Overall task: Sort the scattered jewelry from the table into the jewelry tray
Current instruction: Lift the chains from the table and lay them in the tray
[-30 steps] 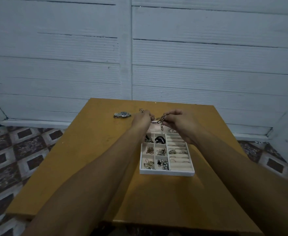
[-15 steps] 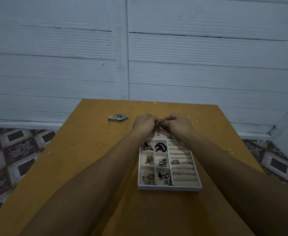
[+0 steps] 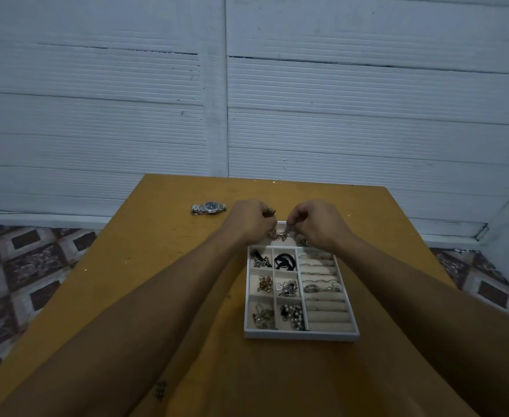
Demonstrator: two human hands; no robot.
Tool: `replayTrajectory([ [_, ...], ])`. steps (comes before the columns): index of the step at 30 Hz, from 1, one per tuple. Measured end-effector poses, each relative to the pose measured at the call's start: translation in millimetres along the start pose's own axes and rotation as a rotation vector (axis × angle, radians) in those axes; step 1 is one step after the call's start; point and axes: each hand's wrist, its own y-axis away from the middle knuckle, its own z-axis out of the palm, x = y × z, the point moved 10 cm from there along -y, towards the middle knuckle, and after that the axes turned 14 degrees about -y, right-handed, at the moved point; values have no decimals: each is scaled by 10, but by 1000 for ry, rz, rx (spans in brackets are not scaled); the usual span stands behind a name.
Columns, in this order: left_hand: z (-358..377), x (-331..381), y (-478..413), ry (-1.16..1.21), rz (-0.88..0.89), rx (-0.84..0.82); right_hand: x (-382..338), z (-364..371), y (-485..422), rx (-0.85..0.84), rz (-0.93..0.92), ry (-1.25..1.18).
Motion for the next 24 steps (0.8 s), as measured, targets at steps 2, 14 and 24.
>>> replayTrajectory([
  [2, -33, -25, -7, 40, -14, 18, 8, 13, -15, -13, -9, 21],
  [14, 11, -18, -57, -121, 98, -12, -55, -60, -88, 3, -81, 101],
  [24, 109, 18, -64, -450, 269, -106, 6, 15, -109, -69, -152, 301],
])
